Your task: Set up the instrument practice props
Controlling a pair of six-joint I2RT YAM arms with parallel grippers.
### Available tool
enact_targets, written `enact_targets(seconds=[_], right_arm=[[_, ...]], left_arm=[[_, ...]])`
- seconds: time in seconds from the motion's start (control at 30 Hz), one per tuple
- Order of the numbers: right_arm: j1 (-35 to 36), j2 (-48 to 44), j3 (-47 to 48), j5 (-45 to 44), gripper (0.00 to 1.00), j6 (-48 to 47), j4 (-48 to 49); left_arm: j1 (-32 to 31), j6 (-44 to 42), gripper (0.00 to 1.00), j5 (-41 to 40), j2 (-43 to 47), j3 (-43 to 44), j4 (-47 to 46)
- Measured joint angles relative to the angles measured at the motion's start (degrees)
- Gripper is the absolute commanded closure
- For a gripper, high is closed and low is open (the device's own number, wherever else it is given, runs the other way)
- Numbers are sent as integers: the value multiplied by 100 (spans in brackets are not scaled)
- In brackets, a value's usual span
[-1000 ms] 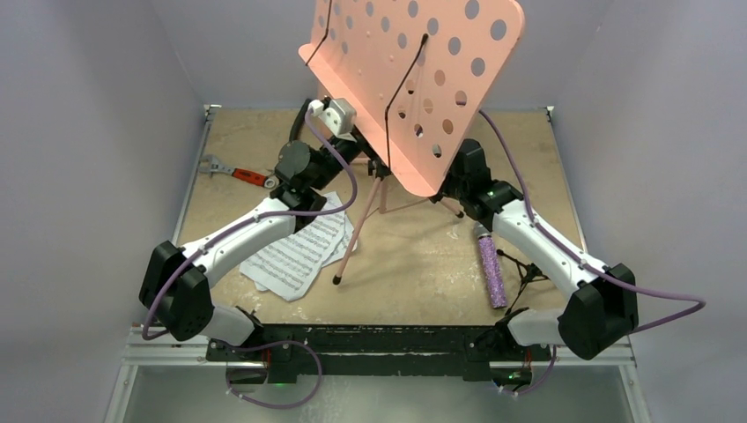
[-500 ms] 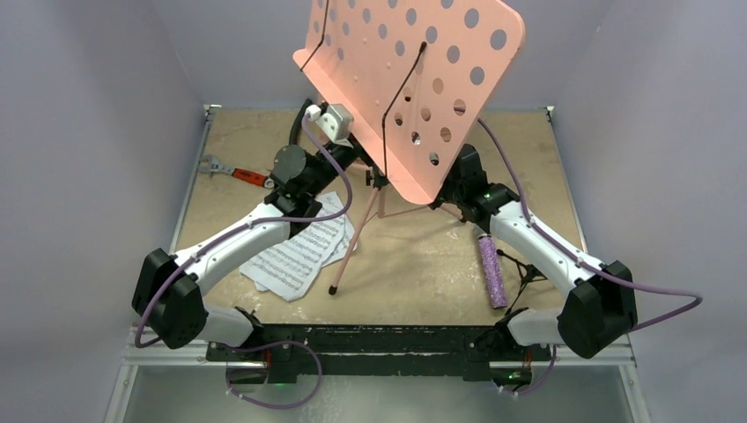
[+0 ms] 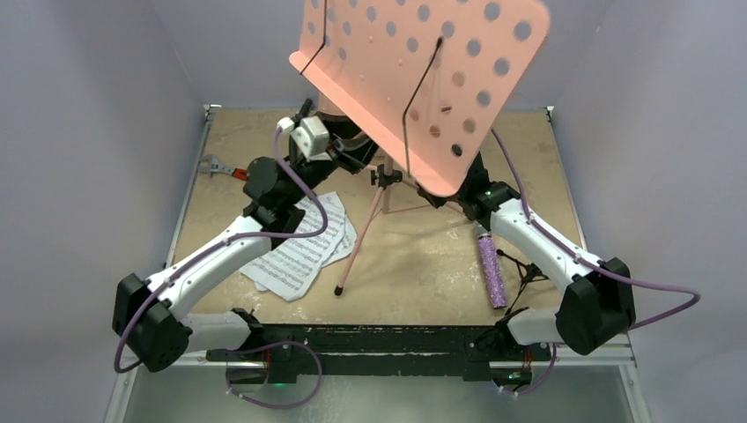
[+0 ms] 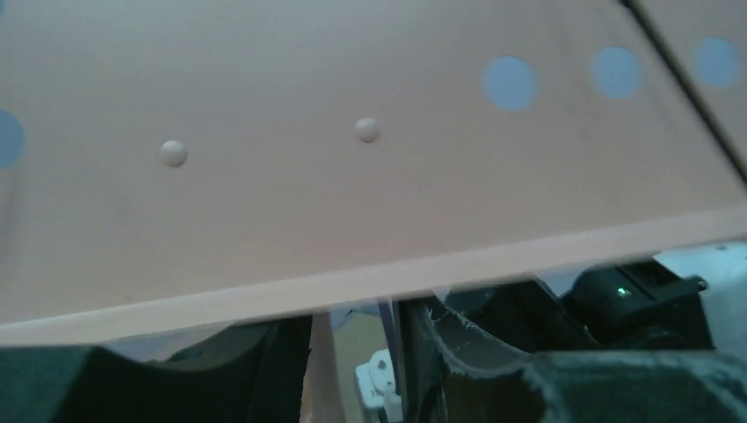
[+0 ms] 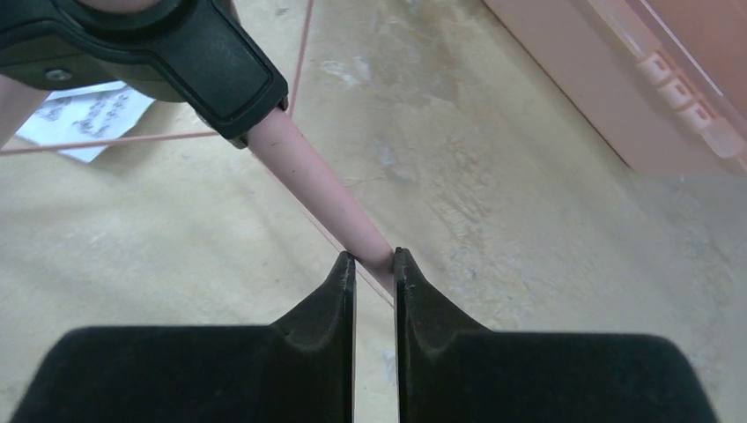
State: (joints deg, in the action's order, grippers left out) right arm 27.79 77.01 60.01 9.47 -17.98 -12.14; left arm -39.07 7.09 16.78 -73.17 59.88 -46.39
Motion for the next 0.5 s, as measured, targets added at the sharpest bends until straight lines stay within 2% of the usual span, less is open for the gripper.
enact_targets(seconds=[0.23,0.43,0.5], right_arm=[[-168,267,216,-387,72,138,208],[-229,372,201,-590,74,216,46],[-221,372,190,-595,74,227,4]], left_arm=[[-59,-181,48,365,745,-46,-227],[-61,-326,45,409,1220,-170,-367],[-61,-350,38,448,1276,-227,-269]])
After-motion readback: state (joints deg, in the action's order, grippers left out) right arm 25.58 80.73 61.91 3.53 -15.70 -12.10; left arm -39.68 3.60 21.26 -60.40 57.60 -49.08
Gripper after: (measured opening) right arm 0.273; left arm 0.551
